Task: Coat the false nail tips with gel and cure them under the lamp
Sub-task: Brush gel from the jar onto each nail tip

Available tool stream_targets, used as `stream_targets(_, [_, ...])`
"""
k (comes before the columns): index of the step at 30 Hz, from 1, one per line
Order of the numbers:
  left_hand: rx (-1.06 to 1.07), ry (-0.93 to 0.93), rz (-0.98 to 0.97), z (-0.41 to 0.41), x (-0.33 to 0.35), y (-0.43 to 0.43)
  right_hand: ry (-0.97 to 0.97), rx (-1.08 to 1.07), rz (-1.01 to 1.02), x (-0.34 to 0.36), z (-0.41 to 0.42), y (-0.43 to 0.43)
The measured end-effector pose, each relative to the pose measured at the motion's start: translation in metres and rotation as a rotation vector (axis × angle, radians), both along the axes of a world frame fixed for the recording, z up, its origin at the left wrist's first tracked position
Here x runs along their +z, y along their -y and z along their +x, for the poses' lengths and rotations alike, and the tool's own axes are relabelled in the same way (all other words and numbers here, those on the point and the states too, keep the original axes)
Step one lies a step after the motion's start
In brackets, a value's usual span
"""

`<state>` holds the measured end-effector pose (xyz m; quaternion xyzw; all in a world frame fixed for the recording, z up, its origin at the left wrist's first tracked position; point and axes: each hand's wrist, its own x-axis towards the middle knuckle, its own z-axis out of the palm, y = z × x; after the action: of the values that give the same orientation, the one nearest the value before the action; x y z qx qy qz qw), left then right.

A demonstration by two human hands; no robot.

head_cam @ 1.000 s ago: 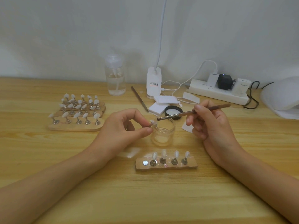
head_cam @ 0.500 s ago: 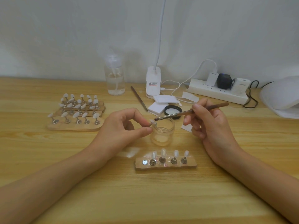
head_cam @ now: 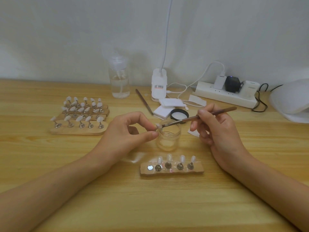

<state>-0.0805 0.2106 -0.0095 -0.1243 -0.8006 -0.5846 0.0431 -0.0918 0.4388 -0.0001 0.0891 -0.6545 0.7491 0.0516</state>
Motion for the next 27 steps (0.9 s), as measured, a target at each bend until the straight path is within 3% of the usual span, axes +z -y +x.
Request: stream_targets(27, [-0.016, -0.015, 0.011, 0.0003, -0.0012, 0.0005, -0.023, 0.022, -0.055, 0.0012, -0.0002, -0.0010])
